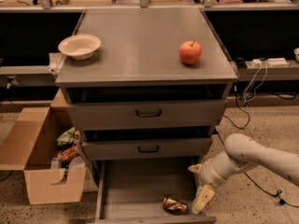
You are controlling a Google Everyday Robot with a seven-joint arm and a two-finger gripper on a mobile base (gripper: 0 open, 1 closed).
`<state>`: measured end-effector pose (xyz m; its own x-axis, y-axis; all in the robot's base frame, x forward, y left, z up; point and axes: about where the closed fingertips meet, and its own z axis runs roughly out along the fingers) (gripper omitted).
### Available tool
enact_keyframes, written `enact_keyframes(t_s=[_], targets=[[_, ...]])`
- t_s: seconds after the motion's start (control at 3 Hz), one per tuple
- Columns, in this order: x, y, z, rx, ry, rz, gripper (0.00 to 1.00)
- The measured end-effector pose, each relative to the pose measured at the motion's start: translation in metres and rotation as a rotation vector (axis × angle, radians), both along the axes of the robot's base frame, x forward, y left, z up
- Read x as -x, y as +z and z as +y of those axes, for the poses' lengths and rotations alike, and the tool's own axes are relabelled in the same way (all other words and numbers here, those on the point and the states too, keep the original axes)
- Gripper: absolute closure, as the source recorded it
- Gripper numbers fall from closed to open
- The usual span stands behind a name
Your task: Pick orange can from bottom drawer and place on counter
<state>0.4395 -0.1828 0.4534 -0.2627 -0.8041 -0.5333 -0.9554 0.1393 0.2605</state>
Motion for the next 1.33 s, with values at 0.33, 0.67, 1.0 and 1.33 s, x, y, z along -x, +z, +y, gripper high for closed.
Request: enact_keyframes(t_s=[0.33,0.67,1.0,1.33], targets=[[-0.014,-0.050,0.007,-0.031,0.004,0.027,0.00],[-0.013,-0.051,0.007,-0.028,-0.003,0.026,0.00],[-0.013,-0.055,0.006,-0.020,-0.026,0.021,0.00],[-0.039,-0.103,-0.025,0.063,-0.093,-0.031,0.00]])
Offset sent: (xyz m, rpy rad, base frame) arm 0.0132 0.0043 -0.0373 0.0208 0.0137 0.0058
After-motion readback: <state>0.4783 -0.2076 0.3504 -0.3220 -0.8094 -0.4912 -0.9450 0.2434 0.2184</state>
